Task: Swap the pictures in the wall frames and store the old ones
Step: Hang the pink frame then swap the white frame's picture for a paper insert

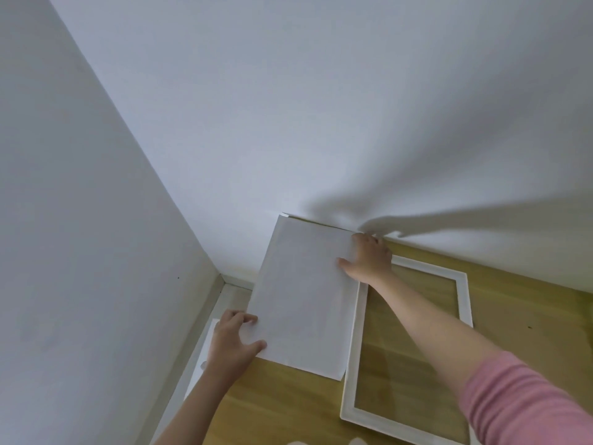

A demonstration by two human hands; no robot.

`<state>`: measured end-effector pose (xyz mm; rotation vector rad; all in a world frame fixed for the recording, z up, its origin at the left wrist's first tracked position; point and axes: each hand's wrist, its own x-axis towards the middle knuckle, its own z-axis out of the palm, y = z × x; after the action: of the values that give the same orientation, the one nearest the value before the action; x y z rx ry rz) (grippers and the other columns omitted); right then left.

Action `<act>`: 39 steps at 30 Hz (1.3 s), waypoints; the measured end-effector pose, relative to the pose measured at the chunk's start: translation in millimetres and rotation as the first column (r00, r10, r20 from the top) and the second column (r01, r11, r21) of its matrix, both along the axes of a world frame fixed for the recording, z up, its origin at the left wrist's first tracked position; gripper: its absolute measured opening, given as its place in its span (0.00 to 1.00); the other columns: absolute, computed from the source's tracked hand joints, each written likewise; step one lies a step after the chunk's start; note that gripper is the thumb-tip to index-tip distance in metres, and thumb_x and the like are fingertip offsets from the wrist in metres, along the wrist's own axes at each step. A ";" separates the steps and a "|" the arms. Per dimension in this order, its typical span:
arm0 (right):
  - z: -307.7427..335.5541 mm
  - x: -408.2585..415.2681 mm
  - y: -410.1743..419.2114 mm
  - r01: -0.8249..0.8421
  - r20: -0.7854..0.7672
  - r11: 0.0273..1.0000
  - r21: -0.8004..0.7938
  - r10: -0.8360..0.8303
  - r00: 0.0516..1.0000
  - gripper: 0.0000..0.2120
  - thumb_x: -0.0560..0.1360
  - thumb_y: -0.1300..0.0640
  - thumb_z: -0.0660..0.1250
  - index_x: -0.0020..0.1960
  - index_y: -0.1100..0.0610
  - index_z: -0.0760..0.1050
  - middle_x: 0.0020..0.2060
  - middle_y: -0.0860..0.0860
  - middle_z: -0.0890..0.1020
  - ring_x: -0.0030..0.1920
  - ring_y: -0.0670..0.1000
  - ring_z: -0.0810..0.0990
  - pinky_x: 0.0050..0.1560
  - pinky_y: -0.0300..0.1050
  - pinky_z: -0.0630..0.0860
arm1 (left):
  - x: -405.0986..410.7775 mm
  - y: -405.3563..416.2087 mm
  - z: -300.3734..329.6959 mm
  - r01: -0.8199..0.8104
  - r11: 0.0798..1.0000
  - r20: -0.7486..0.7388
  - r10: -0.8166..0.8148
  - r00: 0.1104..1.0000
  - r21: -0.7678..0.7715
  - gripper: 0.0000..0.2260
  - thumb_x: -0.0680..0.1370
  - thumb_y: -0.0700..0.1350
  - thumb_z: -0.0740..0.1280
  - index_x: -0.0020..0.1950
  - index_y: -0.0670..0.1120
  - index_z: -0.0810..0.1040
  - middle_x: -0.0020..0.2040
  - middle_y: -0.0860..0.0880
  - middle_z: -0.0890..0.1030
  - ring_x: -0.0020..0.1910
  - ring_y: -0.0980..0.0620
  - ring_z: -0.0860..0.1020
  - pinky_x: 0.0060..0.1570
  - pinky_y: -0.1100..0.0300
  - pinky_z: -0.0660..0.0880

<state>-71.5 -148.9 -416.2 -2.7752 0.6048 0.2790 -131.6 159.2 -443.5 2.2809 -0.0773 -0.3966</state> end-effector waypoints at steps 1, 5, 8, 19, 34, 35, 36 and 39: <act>-3.1 1.5 0.8 -0.006 -0.007 1.000 -0.007 0.006 1.000 0.29 0.69 0.41 0.66 0.64 0.55 0.65 0.65 0.54 0.70 0.66 0.59 0.64 0.61 0.55 0.64 | 0.3 -0.1 0.1 0.009 1.000 0.008 -0.009 1.000 0.006 0.19 0.64 0.41 0.77 0.54 0.47 0.79 0.55 0.54 0.73 0.55 0.53 0.72 0.56 0.59 0.70; -10.1 3.1 4.9 -0.028 0.042 1.000 0.006 0.028 0.999 0.32 0.71 0.44 0.68 0.70 0.53 0.61 0.69 0.52 0.67 0.69 0.58 0.62 0.66 0.56 0.62 | 1.3 -0.8 1.3 0.044 0.999 0.028 -0.044 0.999 0.019 0.21 0.66 0.41 0.77 0.57 0.47 0.78 0.57 0.57 0.69 0.59 0.55 0.69 0.59 0.60 0.67; -9.9 1.9 6.2 -0.028 0.121 0.992 0.126 0.012 0.993 0.34 0.71 0.50 0.69 0.72 0.51 0.59 0.70 0.50 0.68 0.69 0.56 0.64 0.67 0.56 0.61 | 0.4 -0.3 2.2 0.064 0.998 0.037 -0.065 0.997 0.027 0.21 0.66 0.41 0.76 0.58 0.47 0.77 0.57 0.57 0.69 0.59 0.56 0.68 0.59 0.61 0.66; -2.8 -13.4 17.4 -0.032 0.442 0.875 0.484 -0.213 0.871 0.10 0.73 0.67 0.64 0.48 0.54 0.77 0.48 0.52 0.78 0.39 0.47 0.78 0.35 0.30 0.71 | -8.9 1.9 7.8 0.056 0.998 0.149 -0.061 0.987 0.038 0.21 0.67 0.41 0.76 0.59 0.45 0.76 0.54 0.57 0.70 0.49 0.60 0.73 0.40 0.77 0.66; 78.2 -49.8 -11.3 0.028 0.646 0.794 0.607 -0.514 0.564 0.10 0.70 0.65 0.70 0.51 0.58 0.79 0.50 0.48 0.81 0.45 0.55 0.77 0.45 0.36 0.71 | -15.6 -14.4 66.0 0.086 0.941 0.259 0.002 0.966 -0.327 0.18 0.67 0.40 0.76 0.53 0.56 0.78 0.51 0.62 0.75 0.41 0.51 0.78 0.44 0.62 0.77; 78.2 -58.0 -18.9 0.048 0.644 0.793 0.607 -0.527 0.555 0.10 0.70 0.65 0.70 0.51 0.58 0.79 0.51 0.48 0.81 0.46 0.56 0.77 0.45 0.35 0.70 | -21.3 -20.5 66.9 0.106 0.936 0.246 -0.022 0.969 -0.337 0.18 0.68 0.41 0.76 0.53 0.57 0.78 0.51 0.62 0.75 0.41 0.51 0.78 0.43 0.64 0.77; 76.8 -67.3 -26.6 0.074 0.638 0.792 0.607 -0.540 0.549 0.10 0.70 0.65 0.70 0.51 0.58 0.79 0.51 0.48 0.81 0.45 0.56 0.76 0.44 0.35 0.70 | -27.8 -26.7 67.0 0.127 0.930 0.229 -0.048 0.972 -0.344 0.18 0.68 0.42 0.76 0.52 0.58 0.78 0.51 0.63 0.75 0.41 0.52 0.78 0.42 0.66 0.77; 66.2 -99.7 -50.0 0.163 0.611 0.786 0.597 -0.577 0.542 0.10 0.69 0.65 0.70 0.50 0.57 0.79 0.51 0.50 0.82 0.42 0.50 0.75 0.43 0.31 0.69 | -49.7 -46.6 62.8 0.215 0.918 0.196 -0.156 0.968 -0.334 0.17 0.68 0.42 0.75 0.53 0.56 0.77 0.53 0.61 0.76 0.42 0.57 0.78 0.42 0.70 0.75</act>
<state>-171.3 -198.9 -350.0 -1.8963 0.7452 -0.7570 -181.3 112.6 -380.8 1.9487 -0.4213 -0.2643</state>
